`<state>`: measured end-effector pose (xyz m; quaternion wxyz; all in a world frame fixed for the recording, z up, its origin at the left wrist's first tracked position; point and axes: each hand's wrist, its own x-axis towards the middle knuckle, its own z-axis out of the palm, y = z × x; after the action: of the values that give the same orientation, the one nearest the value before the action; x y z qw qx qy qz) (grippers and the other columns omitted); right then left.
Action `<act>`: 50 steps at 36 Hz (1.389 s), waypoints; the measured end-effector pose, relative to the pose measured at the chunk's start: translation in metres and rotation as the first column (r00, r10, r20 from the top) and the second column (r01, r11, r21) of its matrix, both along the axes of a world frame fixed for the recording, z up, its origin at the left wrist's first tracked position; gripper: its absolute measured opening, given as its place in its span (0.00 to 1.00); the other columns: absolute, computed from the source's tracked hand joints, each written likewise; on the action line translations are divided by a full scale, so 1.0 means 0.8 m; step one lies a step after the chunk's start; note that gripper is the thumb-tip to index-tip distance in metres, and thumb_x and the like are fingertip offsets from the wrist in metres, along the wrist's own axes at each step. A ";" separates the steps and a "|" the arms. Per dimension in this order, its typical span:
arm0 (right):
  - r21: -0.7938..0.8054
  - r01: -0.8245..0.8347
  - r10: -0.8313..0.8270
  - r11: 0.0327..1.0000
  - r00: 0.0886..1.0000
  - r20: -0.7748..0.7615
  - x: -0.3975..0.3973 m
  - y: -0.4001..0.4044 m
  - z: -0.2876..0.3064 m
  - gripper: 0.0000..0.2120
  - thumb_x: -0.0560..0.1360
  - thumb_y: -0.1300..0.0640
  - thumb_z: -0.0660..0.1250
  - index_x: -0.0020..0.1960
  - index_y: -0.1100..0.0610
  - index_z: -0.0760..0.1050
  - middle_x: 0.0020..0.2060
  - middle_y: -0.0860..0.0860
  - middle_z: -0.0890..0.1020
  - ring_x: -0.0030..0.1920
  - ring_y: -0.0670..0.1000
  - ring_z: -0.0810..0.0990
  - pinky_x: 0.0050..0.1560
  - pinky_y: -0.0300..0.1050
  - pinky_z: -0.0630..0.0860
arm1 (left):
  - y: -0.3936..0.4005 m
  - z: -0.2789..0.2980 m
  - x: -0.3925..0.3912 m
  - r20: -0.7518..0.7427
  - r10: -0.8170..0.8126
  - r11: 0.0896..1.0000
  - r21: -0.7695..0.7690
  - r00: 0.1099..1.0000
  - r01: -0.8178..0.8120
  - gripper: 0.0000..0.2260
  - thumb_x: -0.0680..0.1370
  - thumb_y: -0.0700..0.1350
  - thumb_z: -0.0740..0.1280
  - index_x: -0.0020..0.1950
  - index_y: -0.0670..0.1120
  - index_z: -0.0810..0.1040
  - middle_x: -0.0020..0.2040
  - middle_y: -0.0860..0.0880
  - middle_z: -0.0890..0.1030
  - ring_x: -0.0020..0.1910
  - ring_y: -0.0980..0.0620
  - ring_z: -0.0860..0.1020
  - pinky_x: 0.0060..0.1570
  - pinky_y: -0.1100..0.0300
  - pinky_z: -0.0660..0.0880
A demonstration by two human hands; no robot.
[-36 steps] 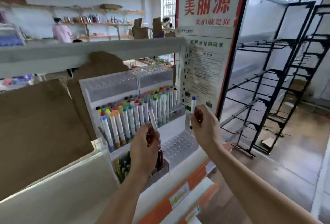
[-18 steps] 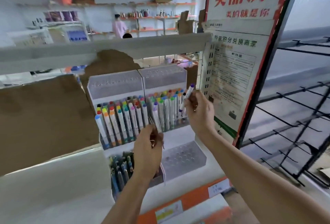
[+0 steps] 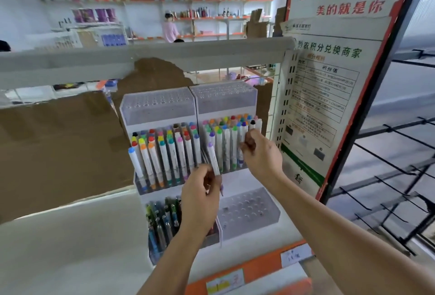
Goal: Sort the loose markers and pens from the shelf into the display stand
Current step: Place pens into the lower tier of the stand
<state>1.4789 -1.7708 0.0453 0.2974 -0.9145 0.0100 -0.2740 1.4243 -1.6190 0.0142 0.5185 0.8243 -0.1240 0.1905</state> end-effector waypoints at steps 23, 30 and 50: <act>0.273 -0.358 0.328 0.893 0.933 0.150 -0.042 -0.018 0.013 0.10 0.76 0.58 0.67 0.37 0.57 0.73 0.29 0.46 0.73 0.29 0.45 0.71 0.31 0.34 0.67 | -0.058 0.009 -0.007 0.092 0.072 0.994 0.077 0.993 -0.079 0.07 0.78 0.39 0.64 0.47 0.51 0.75 0.44 0.53 0.80 0.42 0.55 0.77 0.45 0.57 0.75; 0.310 -0.206 0.097 0.928 0.938 0.333 -0.013 -0.056 0.054 0.07 0.77 0.59 0.66 0.42 0.60 0.71 0.31 0.49 0.75 0.30 0.46 0.69 0.30 0.35 0.65 | -0.042 -0.003 -0.005 0.023 0.128 0.987 0.092 0.991 -0.130 0.07 0.80 0.45 0.61 0.56 0.50 0.77 0.52 0.55 0.77 0.50 0.58 0.75 0.48 0.65 0.69; -0.167 -0.103 0.102 0.981 0.995 -0.016 0.009 -0.036 0.017 0.07 0.80 0.56 0.59 0.43 0.55 0.66 0.34 0.49 0.75 0.31 0.48 0.68 0.27 0.41 0.60 | -0.025 -0.011 -0.002 -0.025 0.178 0.973 0.151 0.984 -0.172 0.09 0.80 0.44 0.61 0.60 0.48 0.77 0.56 0.52 0.77 0.50 0.61 0.72 0.48 0.69 0.66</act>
<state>1.4857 -1.7997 0.0591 0.2332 -0.9366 -0.0592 -0.2547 1.4225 -1.6390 0.0056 0.4391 0.8718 -0.0549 0.2100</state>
